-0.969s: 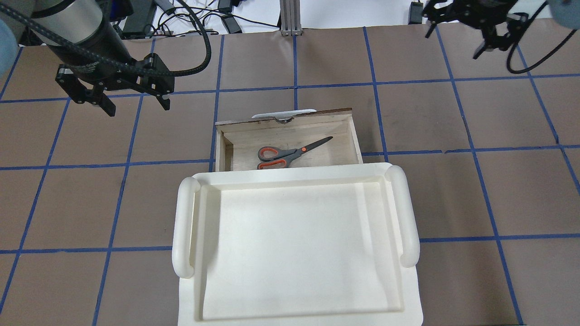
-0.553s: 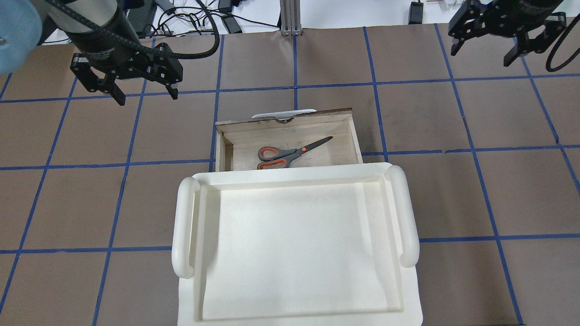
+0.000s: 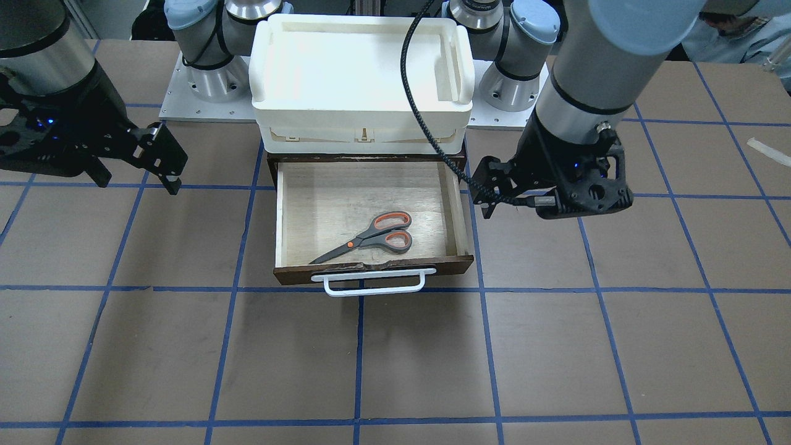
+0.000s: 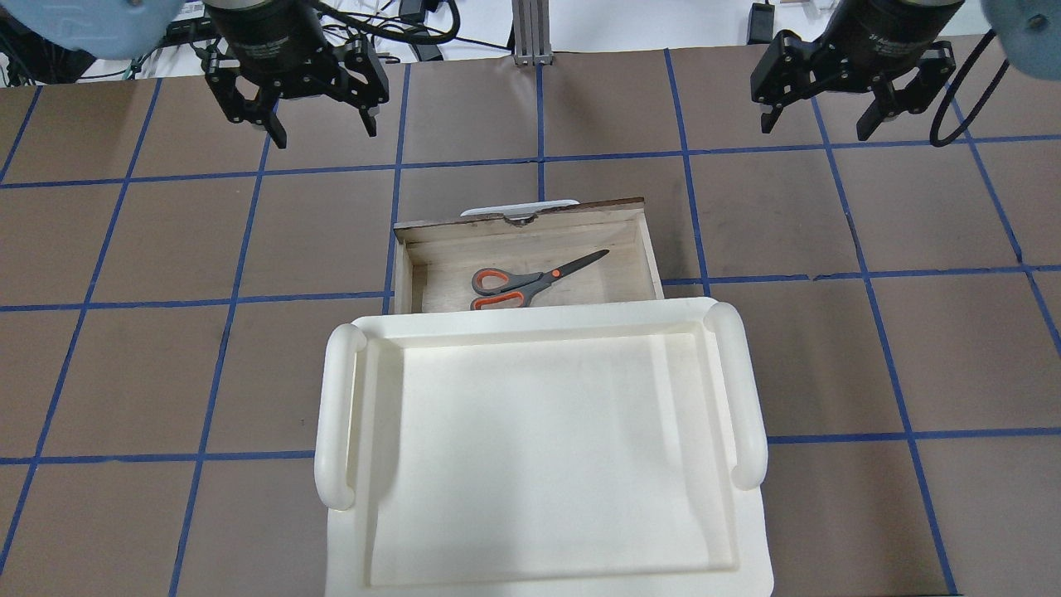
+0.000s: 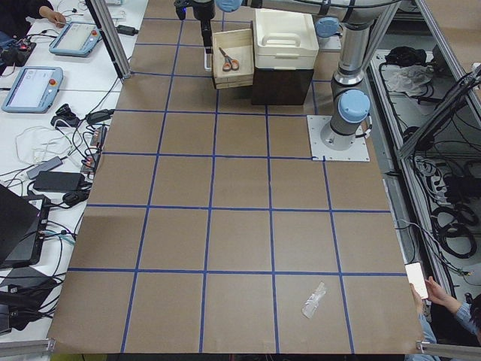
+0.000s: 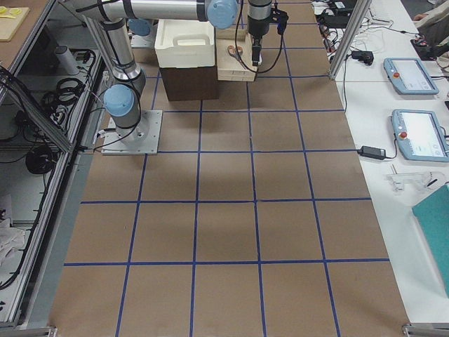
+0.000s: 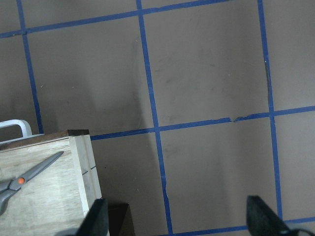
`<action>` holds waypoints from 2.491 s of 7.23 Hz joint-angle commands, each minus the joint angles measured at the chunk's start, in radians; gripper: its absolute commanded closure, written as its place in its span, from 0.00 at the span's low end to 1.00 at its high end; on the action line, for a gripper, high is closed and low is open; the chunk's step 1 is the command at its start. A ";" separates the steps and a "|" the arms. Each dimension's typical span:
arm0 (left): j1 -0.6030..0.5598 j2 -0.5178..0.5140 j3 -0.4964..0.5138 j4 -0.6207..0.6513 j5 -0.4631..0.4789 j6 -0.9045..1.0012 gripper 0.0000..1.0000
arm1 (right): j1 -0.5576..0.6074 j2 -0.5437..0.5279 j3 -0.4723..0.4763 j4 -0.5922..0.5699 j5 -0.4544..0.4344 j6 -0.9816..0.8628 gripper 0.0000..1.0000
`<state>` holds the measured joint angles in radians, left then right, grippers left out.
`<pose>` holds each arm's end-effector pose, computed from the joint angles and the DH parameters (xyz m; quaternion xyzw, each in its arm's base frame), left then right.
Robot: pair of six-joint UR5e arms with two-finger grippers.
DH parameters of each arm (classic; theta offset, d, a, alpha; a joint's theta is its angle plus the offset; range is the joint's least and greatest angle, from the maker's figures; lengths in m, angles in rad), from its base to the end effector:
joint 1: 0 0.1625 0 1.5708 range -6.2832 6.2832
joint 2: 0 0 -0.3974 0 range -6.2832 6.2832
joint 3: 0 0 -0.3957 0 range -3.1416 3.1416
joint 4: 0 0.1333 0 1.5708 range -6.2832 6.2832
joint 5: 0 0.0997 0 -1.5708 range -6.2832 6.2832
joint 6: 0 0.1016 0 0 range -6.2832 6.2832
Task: Put scissors in drawer and close it
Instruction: 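Move the left gripper over the drawer front near its white handle, then push the drawer front with the left gripper to slide it shut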
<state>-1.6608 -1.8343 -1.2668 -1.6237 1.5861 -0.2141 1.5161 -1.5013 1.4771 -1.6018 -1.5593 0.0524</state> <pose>-0.1849 -0.5831 0.4594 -0.0620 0.9980 0.0050 0.0085 0.1054 -0.5349 0.4726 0.0533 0.9982 -0.0276 0.0057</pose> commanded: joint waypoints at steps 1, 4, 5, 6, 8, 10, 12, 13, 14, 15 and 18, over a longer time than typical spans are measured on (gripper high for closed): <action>-0.066 -0.124 0.050 0.082 0.006 -0.065 0.00 | 0.082 0.006 0.009 0.006 -0.074 0.006 0.00; -0.134 -0.250 0.059 0.189 0.029 -0.161 0.00 | 0.079 0.000 0.035 -0.007 -0.071 0.001 0.00; -0.138 -0.281 0.079 0.191 0.019 -0.206 0.00 | 0.079 -0.005 0.035 -0.006 -0.067 0.006 0.00; -0.140 -0.302 0.090 0.189 0.012 -0.223 0.00 | 0.076 -0.007 0.037 -0.006 -0.073 0.006 0.00; -0.142 -0.342 0.121 0.189 -0.021 -0.299 0.00 | 0.070 -0.007 0.037 -0.012 -0.077 0.003 0.00; -0.190 -0.384 0.124 0.188 -0.017 -0.318 0.00 | 0.068 -0.007 0.037 -0.035 -0.079 0.004 0.00; -0.194 -0.420 0.124 0.180 -0.025 -0.326 0.00 | 0.070 -0.007 0.037 -0.036 -0.079 0.017 0.00; -0.195 -0.431 0.124 0.167 -0.028 -0.311 0.00 | 0.068 -0.007 0.037 -0.038 -0.079 0.017 0.00; -0.200 -0.436 0.125 0.154 -0.058 -0.303 0.00 | 0.070 -0.007 0.037 -0.036 -0.079 0.017 0.00; -0.200 -0.441 0.127 0.109 -0.064 -0.285 0.00 | 0.070 -0.007 0.037 -0.036 -0.079 0.017 0.00; -0.200 -0.465 0.129 0.090 -0.101 -0.280 0.00 | 0.072 -0.007 0.039 -0.030 -0.079 0.017 0.00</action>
<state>-1.8602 -2.2872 -1.1393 -1.5291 1.4939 -0.4955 1.5865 -1.5078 1.5145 -1.6346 -1.6383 0.0690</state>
